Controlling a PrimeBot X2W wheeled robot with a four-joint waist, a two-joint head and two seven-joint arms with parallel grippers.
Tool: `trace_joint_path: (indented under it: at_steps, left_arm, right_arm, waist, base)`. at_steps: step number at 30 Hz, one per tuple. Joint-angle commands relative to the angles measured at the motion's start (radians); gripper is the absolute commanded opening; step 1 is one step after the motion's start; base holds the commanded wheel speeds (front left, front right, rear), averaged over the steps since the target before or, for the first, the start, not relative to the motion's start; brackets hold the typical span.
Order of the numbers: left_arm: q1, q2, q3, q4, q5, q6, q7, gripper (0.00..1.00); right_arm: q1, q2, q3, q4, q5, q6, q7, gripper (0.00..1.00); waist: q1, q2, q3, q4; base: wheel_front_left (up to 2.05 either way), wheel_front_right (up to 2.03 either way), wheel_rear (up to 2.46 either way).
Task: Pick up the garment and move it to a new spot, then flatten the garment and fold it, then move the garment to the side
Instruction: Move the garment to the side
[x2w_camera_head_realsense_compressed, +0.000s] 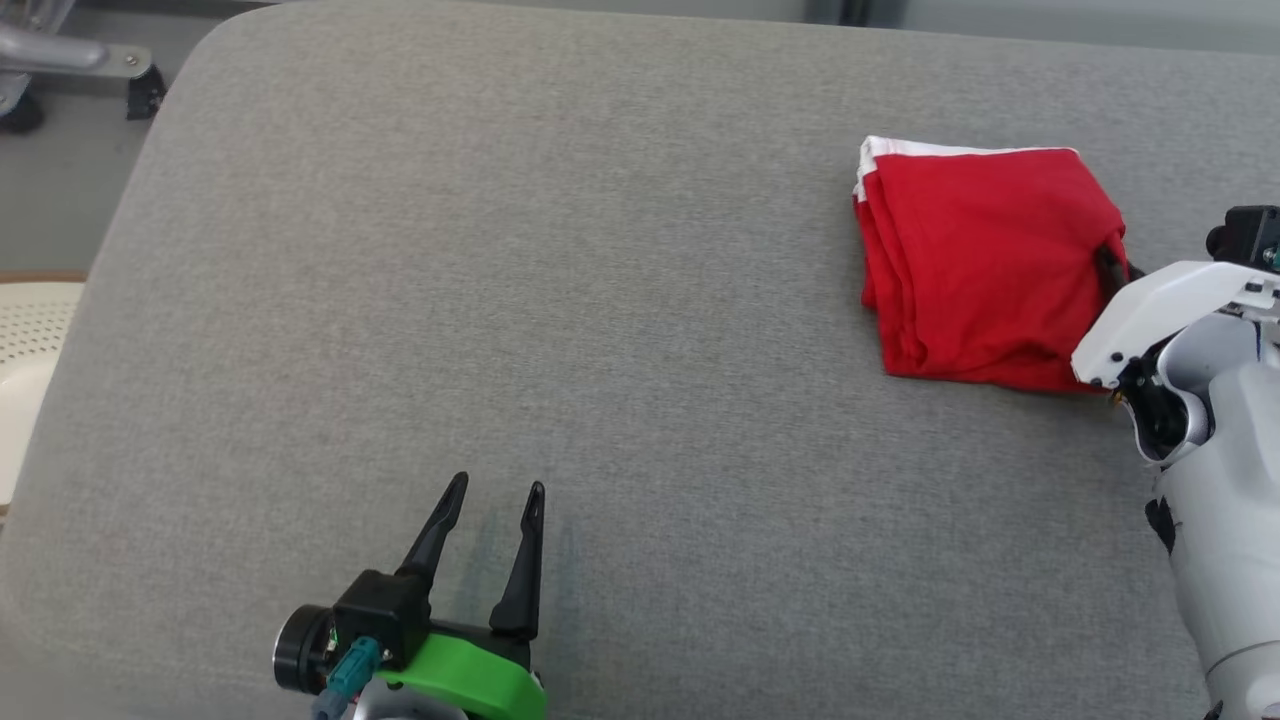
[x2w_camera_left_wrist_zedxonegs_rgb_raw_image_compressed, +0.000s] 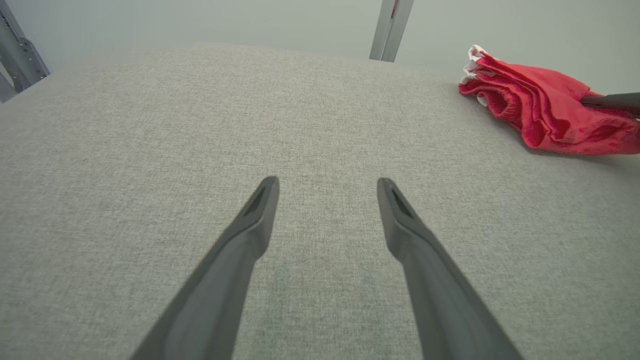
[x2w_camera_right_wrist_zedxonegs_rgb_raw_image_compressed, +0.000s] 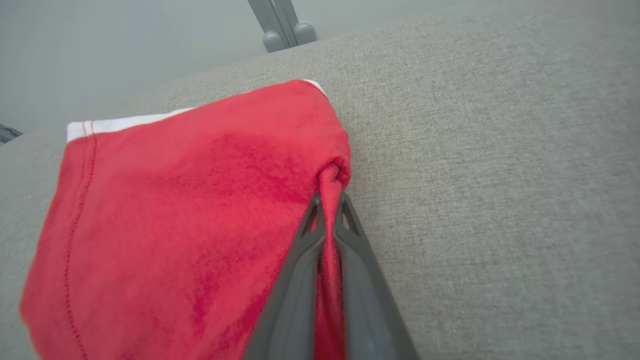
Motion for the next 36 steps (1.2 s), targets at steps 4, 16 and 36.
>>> trace_joint_path:
  at_steps: [4, 16, 36]
  left_arm:
    - [0.019, 0.002, 0.021, 0.001, 0.013, -0.006, -0.003, 1.0]
    - [-0.034, 0.003, 0.004, 0.005, 0.041, -0.031, -0.003, 1.0]
    - [-0.046, 0.003, 0.023, 0.009, 0.043, -0.036, -0.003, 1.0]
  right_arm:
    - [0.009, -0.048, 0.073, -0.076, 0.053, -0.002, 0.002, 0.0]
    - [0.086, -0.256, 0.035, -0.248, 0.104, -0.002, 0.146, 0.0]
    - [0.012, -0.328, -0.205, -0.095, -0.252, -0.002, 0.071, 0.22]
  waist:
    - [-0.0001, 0.0, -0.026, -0.177]
    - [-0.0001, 0.0, 0.003, -0.338]
    - [-0.0001, 0.0, 0.106, -0.197]
  base:
    - [0.0, 0.0, 0.0]
    - [0.0, 0.0, 0.0]
    - [0.0, 0.0, 0.0]
